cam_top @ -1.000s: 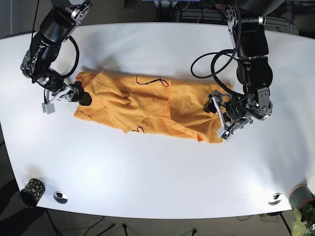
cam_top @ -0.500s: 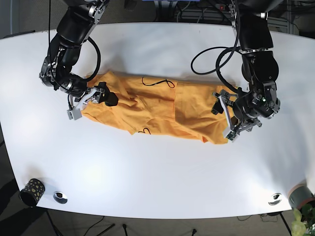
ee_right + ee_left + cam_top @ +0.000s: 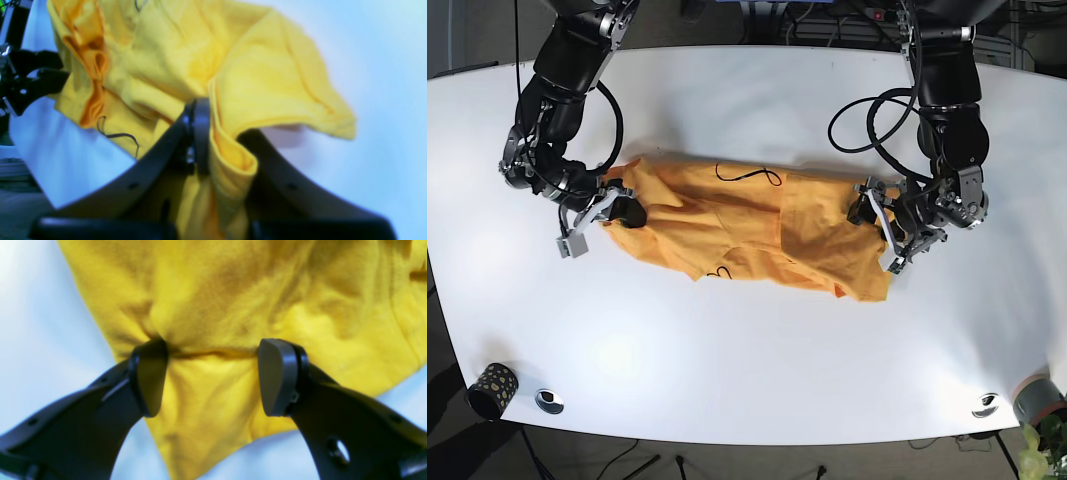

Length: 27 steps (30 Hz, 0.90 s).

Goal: Fold the T-shirt properly
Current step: 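Fold the bundle ends toward each other with both grippers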

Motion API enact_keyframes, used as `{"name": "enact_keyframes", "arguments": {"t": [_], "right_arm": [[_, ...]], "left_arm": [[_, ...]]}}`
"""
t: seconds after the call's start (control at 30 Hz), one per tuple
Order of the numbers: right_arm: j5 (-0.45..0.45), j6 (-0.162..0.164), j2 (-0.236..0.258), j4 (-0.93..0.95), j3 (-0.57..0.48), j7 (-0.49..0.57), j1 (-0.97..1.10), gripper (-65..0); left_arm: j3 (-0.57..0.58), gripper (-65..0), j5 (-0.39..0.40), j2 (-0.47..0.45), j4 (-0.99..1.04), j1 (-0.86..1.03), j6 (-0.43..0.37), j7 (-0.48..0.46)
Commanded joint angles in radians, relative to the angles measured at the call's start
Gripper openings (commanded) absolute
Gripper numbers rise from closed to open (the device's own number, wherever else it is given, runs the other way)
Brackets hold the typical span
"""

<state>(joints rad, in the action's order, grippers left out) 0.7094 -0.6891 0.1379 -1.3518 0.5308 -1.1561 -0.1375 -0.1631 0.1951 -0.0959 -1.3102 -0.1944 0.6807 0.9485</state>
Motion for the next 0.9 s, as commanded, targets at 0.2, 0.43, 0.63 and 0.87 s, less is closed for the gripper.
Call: {"name": "enact_keyframes", "arguments": {"t": [0.2, 0.43, 0.63, 0.87], "right_arm": [[0.028, -0.009, 0.108, -0.269, 0.002, 0.008, 0.029, -65.0], [0.031, -0.009, 0.141, -0.437, -0.010, -0.029, 0.051, -65.0], [0.089, -0.009, 0.139, -0.498, -0.057, -0.061, 0.051, -65.0], [0.175, -0.009, 0.105, -0.496, -0.173, -0.077, 0.078, -65.0]], "left_arm": [[0.004, -25.8, -0.013, 0.086, 0.008, -0.003, -0.003, 0.027], [0.006, -25.8, -0.010, 0.180, 0.005, 0.025, -0.005, 0.030], [0.006, -25.8, -0.010, 0.253, 0.028, 0.051, -0.005, 0.027], [0.006, -25.8, 0.027, 0.253, 0.099, 0.048, -0.005, 0.025]]}}
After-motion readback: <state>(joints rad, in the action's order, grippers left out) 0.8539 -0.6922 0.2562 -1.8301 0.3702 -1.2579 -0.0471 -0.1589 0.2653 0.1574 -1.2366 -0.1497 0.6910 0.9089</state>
